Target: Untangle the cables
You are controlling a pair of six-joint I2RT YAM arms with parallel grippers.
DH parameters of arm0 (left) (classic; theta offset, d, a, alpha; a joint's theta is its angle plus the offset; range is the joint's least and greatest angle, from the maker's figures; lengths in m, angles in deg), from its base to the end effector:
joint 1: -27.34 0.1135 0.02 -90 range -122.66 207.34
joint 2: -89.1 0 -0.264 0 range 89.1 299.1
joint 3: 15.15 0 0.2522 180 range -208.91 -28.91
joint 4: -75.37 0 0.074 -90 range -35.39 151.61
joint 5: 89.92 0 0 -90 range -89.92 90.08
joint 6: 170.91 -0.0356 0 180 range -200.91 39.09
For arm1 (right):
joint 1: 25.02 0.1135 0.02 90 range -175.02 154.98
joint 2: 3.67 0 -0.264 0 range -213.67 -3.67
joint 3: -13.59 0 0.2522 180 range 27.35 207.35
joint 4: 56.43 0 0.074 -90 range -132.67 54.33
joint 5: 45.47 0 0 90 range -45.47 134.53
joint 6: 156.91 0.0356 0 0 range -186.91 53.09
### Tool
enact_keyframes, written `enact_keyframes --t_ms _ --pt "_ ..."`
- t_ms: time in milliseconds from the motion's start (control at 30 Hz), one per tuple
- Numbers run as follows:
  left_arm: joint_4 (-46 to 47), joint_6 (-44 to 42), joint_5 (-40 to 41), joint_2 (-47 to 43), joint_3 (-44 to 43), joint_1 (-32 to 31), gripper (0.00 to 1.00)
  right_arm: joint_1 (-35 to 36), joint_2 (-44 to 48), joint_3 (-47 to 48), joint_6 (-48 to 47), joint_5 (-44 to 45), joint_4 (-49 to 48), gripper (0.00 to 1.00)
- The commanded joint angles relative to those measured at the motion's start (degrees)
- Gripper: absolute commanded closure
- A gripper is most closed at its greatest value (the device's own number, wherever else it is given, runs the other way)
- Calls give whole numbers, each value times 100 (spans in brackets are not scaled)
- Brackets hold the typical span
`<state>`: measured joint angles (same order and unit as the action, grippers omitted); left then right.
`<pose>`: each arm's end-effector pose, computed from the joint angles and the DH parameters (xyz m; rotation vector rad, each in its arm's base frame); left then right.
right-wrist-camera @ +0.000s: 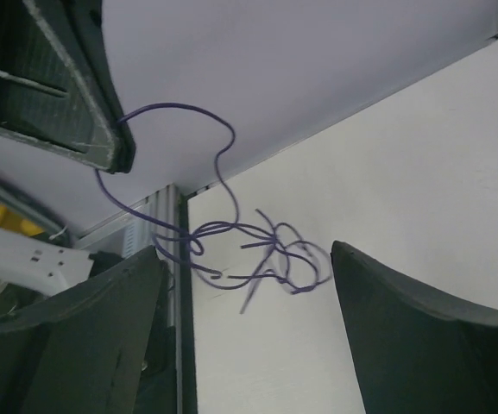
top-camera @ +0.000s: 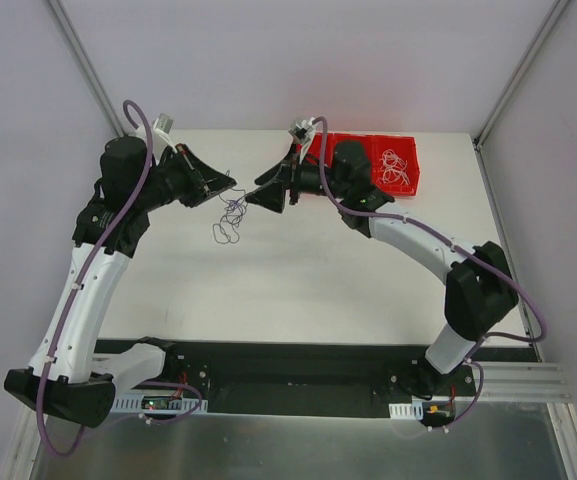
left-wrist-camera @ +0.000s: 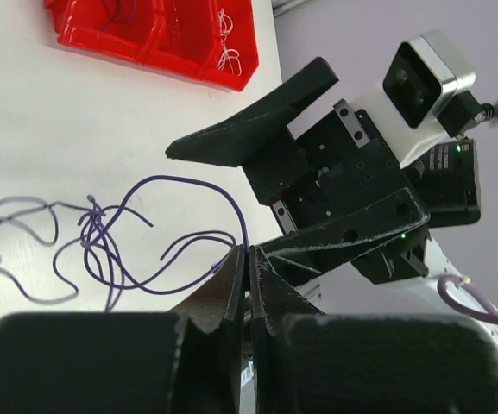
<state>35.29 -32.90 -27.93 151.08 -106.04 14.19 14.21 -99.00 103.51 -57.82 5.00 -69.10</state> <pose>0.2106 -0.0664 0.4481 -0.1940 1.8947 -1.1808 0.2926 0.2682 0.3654 -0.9616 1.2639 1.1655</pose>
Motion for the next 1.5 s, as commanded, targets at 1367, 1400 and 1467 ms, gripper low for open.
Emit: enact_keyframes --t_ms 1367,1400,1467 --pt "550 -538 6 -169 -1912 -4 100 69 -2026 -1542 1693 -55 -3140 44" --pt "550 -529 23 -151 -1886 -4 100 -10 -1833 -1673 1711 -20 -3122 43" --pt "550 -459 -55 -81 -1850 -12 100 -134 -1455 -1867 1598 -20 -3009 39"
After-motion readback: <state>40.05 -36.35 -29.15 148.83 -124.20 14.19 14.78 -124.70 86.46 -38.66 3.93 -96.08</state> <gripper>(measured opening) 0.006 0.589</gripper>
